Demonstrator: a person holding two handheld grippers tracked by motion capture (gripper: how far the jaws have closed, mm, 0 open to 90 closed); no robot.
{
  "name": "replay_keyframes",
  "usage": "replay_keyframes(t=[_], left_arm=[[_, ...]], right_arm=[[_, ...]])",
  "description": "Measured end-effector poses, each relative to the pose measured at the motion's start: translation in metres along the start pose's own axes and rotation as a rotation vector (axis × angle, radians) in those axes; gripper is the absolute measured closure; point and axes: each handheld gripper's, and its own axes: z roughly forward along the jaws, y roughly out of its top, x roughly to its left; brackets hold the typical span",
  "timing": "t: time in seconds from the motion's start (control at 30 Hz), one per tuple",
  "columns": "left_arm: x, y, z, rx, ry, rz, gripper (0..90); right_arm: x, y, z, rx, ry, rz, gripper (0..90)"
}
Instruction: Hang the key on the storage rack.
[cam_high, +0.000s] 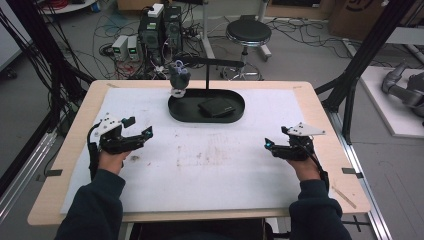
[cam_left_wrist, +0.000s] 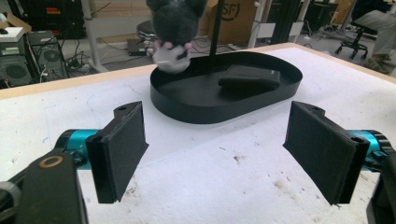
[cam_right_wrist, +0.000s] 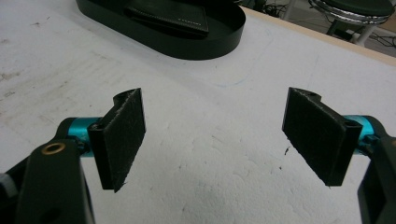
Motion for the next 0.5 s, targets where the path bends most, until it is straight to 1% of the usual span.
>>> replay_keyframes(t=[0.13,0.2,0.3,0.5], left_arm=[[-0.0027,-0.0024,-0.001,0.002,-0.001,0.007,20.2],[-0.0036,-0.0032,-0.0007,0.008,-0.002,0.02,20.2],[-0.0044,-0.0035,-0.0001,0.011,-0.001,0.023,20.2],[-0.0038,-0.0041,0.0,0.014,0.003,0.025,20.2]], right_arm=[[-0.001,-0.0009,0.0,0.004,-0.005,0.005,21.7],[-0.0018,-0.0013,0.0004,0.004,-0.006,0.003,21.8],[-0.0027,-0.0021,0.001,0.009,-0.008,0.006,21.7],[-0.0048,-0.0029,-0.0007,-0.001,-0.016,0.013,21.8]])
